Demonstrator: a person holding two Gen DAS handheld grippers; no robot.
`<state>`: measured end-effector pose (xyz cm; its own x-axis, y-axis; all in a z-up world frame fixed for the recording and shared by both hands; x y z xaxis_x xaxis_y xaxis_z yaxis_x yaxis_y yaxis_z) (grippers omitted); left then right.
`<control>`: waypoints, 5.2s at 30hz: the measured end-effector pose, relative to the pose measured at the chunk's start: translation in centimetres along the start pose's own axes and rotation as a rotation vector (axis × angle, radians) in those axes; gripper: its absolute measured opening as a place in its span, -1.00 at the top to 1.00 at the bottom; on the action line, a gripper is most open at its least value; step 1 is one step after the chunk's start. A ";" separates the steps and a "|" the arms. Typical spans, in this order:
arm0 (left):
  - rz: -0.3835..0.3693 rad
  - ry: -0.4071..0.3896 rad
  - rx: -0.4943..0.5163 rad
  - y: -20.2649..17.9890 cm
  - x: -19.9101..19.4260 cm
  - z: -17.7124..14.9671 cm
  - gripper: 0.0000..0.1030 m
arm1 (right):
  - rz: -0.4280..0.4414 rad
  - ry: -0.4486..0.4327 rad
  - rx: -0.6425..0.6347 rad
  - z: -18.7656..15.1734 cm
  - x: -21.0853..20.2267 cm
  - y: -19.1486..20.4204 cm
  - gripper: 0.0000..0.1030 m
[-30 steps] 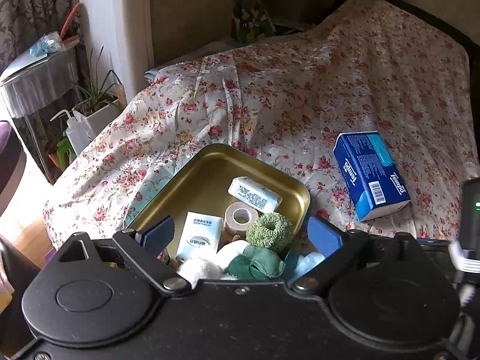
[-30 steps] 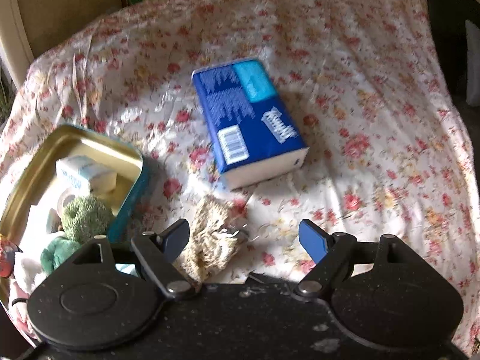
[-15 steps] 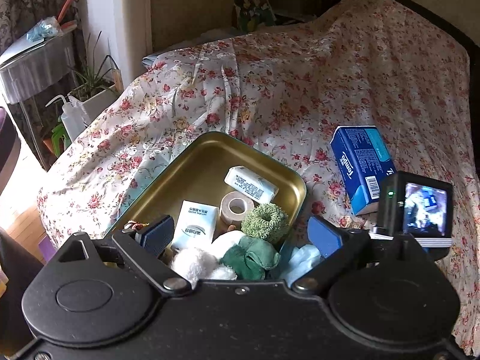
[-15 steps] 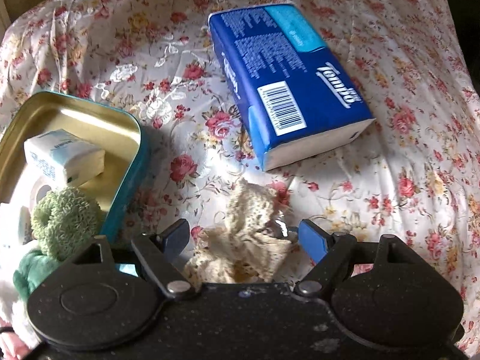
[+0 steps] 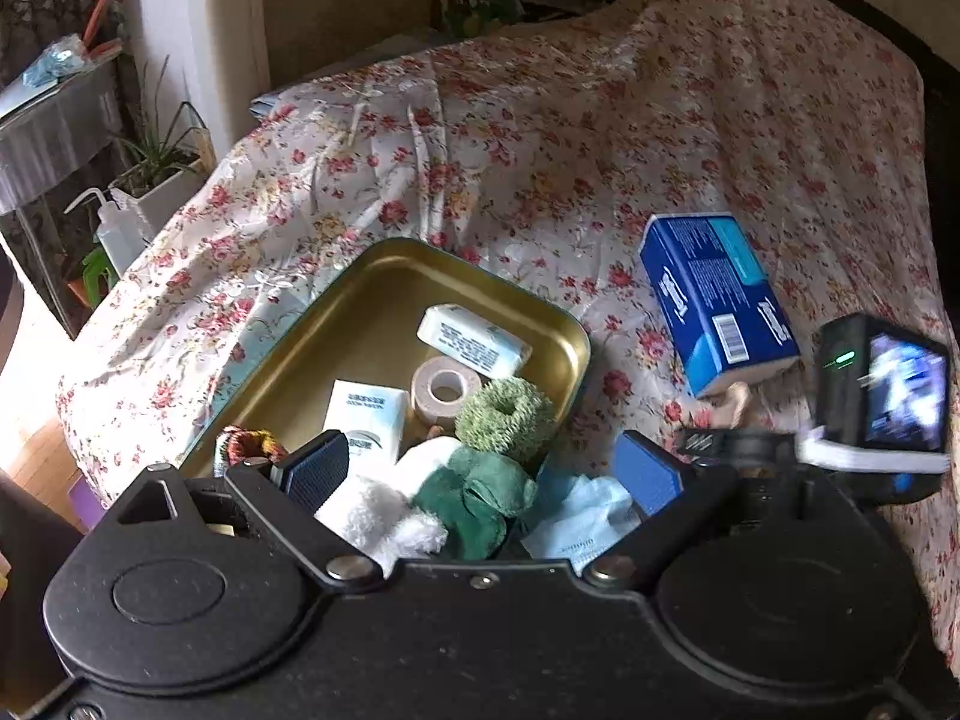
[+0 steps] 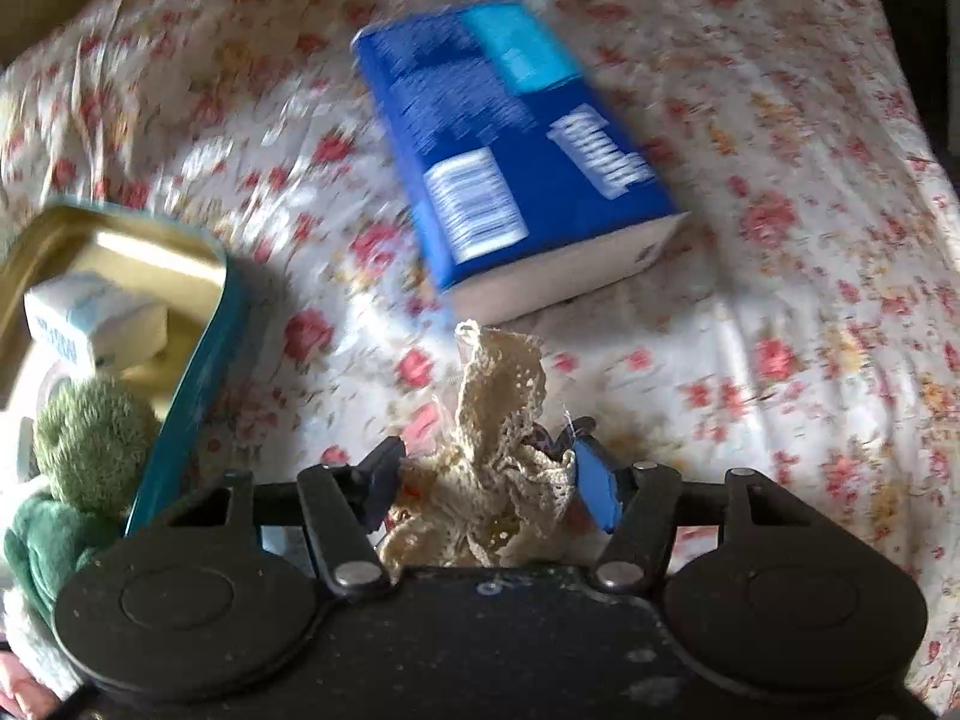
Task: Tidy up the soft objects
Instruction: 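Grasp the beige lace doily with the right tool while the left tool moves toward the blue mask, then close the left tool on the light blue face mask and lift it, then carry the mask into the tin with the left tool while the right tool drops the doily in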
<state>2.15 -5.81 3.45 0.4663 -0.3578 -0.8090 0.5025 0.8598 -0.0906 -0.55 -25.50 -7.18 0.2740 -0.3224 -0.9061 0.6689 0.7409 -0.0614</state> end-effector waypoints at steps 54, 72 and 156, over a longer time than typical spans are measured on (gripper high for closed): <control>0.136 0.299 0.051 -8.7 12.7 -4.7 -0.79 | 0.008 -0.274 0.071 -3.4 -7.5 -10.2 -0.18; 0.186 0.338 0.040 -9.2 16.4 -4.4 -0.78 | 0.038 -0.247 0.079 -3.3 -6.6 -10.6 -0.18; 0.123 0.010 -0.321 10.4 0.4 1.9 -0.31 | 0.269 -0.235 -0.326 7.1 -11.8 19.7 -0.33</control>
<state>8.92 2.27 3.26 0.5015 -0.2424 -0.8305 0.1873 0.9676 -0.1693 14.30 -11.33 5.26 0.5810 -0.1909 -0.7912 0.3121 0.9501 -0.0001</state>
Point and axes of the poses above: each gripper's, at about its wrist camera, not at the fingertips, and x roughly the way its jaws point, y to its left, z to its top, the point moved 2 cm from there along x, roughly the way its jaws point, and after that the axes turned 4 degrees about y, right-handed, at the moved point
